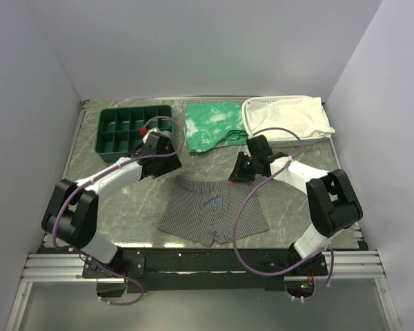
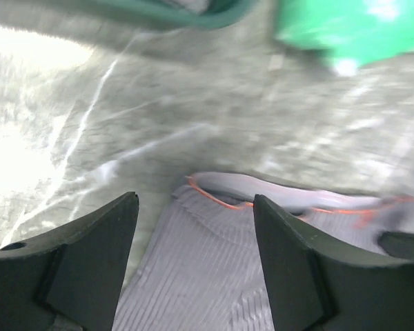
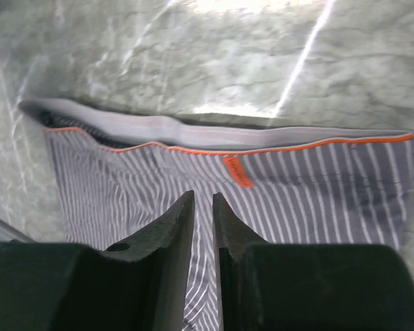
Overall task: Roll the underwear
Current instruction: Flatten out the underwear at the center of the board.
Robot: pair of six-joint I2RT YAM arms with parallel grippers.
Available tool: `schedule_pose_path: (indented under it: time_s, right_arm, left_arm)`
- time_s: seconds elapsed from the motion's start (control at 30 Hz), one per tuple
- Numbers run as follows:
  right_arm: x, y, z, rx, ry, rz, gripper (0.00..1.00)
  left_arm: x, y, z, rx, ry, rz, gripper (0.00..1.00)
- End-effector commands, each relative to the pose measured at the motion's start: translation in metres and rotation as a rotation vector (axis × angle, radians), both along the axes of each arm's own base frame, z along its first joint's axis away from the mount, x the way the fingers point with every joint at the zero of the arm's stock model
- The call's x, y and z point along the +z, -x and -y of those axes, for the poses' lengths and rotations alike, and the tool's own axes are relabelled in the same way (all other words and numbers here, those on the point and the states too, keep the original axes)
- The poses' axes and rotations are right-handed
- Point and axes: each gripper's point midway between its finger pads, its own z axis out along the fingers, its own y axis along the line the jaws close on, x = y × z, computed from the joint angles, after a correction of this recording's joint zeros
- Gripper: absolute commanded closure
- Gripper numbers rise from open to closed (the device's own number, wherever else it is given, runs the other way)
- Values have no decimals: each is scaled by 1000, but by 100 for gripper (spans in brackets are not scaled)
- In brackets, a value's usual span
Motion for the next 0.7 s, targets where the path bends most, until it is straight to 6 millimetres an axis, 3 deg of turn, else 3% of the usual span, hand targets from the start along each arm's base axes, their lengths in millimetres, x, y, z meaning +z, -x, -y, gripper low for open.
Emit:
schedule_pose_path:
  time_s: [0.0, 0.13, 0.27, 0.4, 0.53, 0.63, 0.67]
  right_arm:
    - [35, -5, -19, 59, -68, 83, 74]
    - [31, 4, -23, 69, -59, 55, 74]
    - [31, 12, -33, 93, -91, 45, 87]
    - [50, 14, -66, 163, -149, 86, 92]
    - [58, 10, -103, 229, -175, 80, 93]
    - [52, 3, -128, 263, -166, 65, 94]
    - [60, -2, -137, 272, -181, 83, 94]
  left_arm:
    - [33, 5, 25, -146, 95, 43, 30]
    - [22, 31, 48, -283, 215, -17, 40]
    - [9, 53, 62, -362, 307, -64, 53]
    - [-15, 72, 49, -344, 279, -109, 59]
    - [-16, 79, 35, -288, 248, -91, 63]
    - [-18, 85, 27, -243, 239, -89, 65]
    - [-19, 87, 25, -237, 238, -89, 66]
